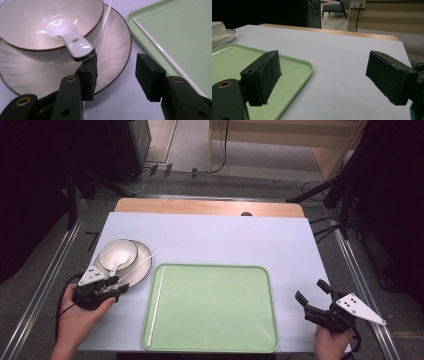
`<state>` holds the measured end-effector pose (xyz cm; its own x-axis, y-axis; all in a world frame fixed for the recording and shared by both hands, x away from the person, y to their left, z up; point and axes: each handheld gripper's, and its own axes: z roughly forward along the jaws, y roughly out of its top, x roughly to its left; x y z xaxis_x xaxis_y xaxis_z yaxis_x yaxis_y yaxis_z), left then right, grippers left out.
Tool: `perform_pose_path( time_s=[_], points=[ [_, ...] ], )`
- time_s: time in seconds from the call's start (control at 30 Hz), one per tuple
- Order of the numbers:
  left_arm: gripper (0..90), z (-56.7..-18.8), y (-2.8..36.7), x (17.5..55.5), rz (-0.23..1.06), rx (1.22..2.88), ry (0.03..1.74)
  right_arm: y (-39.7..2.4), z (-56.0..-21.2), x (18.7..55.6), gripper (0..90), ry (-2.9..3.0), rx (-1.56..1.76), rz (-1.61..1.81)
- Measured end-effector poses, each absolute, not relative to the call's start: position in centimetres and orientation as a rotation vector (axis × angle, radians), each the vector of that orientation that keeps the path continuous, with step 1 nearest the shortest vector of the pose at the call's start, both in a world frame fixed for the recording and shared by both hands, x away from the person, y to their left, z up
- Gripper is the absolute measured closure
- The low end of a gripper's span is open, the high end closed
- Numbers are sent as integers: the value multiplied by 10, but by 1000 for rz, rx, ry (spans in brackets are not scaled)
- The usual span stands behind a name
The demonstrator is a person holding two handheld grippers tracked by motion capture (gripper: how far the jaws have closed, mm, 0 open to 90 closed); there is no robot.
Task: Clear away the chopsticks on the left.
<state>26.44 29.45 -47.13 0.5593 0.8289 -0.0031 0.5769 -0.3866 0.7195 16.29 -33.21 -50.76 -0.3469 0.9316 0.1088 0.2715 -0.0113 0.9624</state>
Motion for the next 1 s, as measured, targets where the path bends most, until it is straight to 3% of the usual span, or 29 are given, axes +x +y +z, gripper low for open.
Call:
perform_pose_path(
  time_s=[0.3, 1.0],
  points=[
    [613, -477, 301, 275, 511, 2107, 1197, -332, -508, 162, 128, 1662, 1256, 1385],
    [843, -494, 288, 299, 441, 2283, 1101, -332, -509, 162, 128, 1666, 1265, 1379]
  ],
)
